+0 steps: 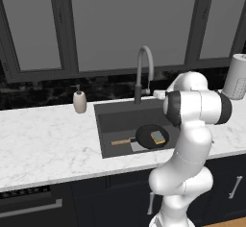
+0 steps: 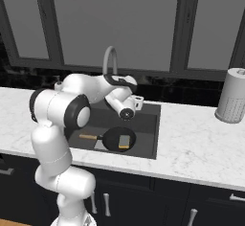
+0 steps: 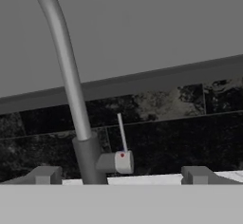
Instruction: Pick the pan and sponge and place them into the sink. Then turn on the water.
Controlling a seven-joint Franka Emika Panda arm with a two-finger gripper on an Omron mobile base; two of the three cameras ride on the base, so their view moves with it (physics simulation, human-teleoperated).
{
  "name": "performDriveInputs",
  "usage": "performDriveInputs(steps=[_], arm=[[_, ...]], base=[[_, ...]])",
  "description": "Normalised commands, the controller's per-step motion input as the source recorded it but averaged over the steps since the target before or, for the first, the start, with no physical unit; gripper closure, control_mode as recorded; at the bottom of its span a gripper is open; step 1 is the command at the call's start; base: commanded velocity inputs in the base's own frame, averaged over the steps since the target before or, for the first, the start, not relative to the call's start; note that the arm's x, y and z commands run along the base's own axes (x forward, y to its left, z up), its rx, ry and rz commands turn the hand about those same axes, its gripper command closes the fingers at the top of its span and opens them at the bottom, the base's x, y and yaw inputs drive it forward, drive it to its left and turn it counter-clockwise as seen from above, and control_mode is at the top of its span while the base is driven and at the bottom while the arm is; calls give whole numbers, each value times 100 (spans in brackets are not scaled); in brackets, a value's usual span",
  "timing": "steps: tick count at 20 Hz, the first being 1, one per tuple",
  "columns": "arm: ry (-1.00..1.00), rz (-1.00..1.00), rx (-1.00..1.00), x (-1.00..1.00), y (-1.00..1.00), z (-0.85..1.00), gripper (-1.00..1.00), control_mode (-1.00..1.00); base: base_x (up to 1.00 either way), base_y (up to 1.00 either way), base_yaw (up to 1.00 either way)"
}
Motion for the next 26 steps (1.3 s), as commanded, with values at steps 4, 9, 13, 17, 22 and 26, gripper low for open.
performDriveInputs(steps=[4,9,13,17,22,26], arm=[[-9,1,0,0,0,-43,-100,-100],[-12,1,0,10,0,-23,-100,-100],[-10,0,1,27,0,0,-100,-100],[-6,0,1,37,0,0,-100,-100],[-2,0,1,34,0,0,-100,-100],[0,0,1,31,0,0,-100,-100]], base=[[0,0,0],[0,0,0],[0,0,0],[0,0,0],[0,0,0],[0,0,0]])
